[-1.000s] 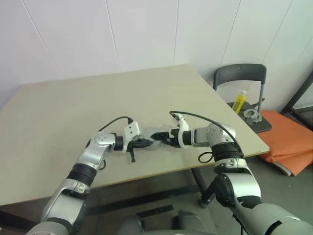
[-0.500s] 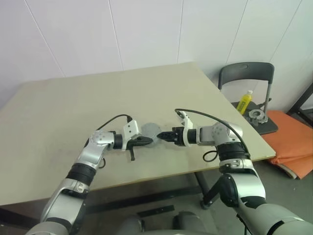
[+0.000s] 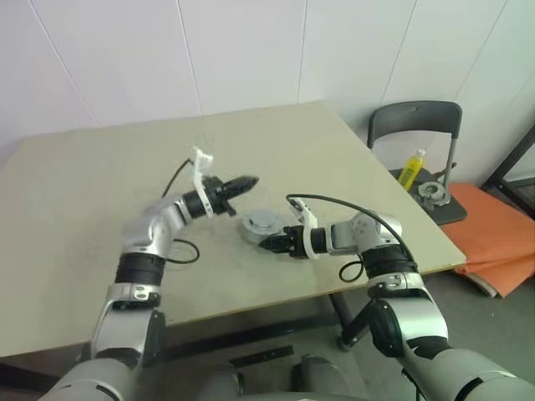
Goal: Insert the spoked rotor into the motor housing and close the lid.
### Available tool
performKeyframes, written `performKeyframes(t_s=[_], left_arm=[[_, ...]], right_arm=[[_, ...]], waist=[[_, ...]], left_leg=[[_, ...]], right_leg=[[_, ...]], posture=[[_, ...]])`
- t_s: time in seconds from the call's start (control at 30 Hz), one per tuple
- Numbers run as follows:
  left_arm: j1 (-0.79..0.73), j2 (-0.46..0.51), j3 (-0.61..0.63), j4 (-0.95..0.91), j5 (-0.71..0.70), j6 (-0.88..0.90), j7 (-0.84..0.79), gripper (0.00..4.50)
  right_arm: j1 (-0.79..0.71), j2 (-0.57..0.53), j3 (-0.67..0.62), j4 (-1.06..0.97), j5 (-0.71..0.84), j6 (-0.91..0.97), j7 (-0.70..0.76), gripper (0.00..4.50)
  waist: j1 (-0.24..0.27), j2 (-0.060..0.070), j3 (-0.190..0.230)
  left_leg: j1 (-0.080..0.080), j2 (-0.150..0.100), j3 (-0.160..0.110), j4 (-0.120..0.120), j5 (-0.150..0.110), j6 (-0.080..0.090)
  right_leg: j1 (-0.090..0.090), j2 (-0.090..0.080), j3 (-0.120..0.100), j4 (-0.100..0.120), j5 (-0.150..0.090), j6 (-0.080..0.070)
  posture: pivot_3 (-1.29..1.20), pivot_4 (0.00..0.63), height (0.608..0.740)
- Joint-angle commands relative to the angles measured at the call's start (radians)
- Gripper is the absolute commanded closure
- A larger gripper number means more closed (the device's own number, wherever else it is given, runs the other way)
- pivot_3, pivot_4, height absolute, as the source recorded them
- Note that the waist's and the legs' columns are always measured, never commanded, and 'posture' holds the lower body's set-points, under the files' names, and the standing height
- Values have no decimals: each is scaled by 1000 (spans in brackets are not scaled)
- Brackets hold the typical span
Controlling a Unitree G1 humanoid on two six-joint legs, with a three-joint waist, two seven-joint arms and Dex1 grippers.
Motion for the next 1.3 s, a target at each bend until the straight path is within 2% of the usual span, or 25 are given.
performKeyframes(t_s=[0.03,0.47,0.73,0.83,0.97,1.1,1.3], left_arm=[[22,11,8,-43,-18,39,20,4500],[59,16,-30,-76,15,-1,21,4500],[104,14,-141,-25,176,-221,21,4500],[123,21,-189,-2,242,-312,11,4500],[130,24,-224,54,315,-434,11,4500],[126,17,-223,82,329,-480,8,4500],[122,16,-223,106,362,-537,35,4500]], right_arm=[[-13,7,7,-20,17,-22,13,3173],[-23,-3,22,-8,17,-38,27,3173],[-10,-3,42,-41,14,-83,44,3173],[-9,-7,41,-49,21,-84,53,2601],[-11,-10,36,-54,25,-81,58,1279],[-11,-10,39,-48,21,-85,53,17],[-24,-8,12,-28,40,-61,47,17]], waist=[[-2,0,0],[-3,-1,0],[-3,-1,0],[-3,-1,0],[-3,-1,0],[-4,-1,0],[-2,-1,0]], left_leg=[[0,0,0,0,0,0],[0,0,1,1,0,0],[1,0,3,1,0,0],[2,0,5,1,0,0],[2,0,5,2,0,0],[2,0,5,2,0,0],[2,0,5,3,0,0]], right_leg=[[0,0,0,0,0,0],[0,0,1,1,-2,-4],[-1,0,4,1,-2,-4],[-1,1,6,1,-2,-4],[-1,1,7,2,-2,-4],[-1,1,7,2,-2,-4],[0,1,8,2,-2,-4]], posture=[[0,0,740],[0,0,740],[0,0,740],[0,0,740],[0,0,740],[0,0,740],[0,0,740]])
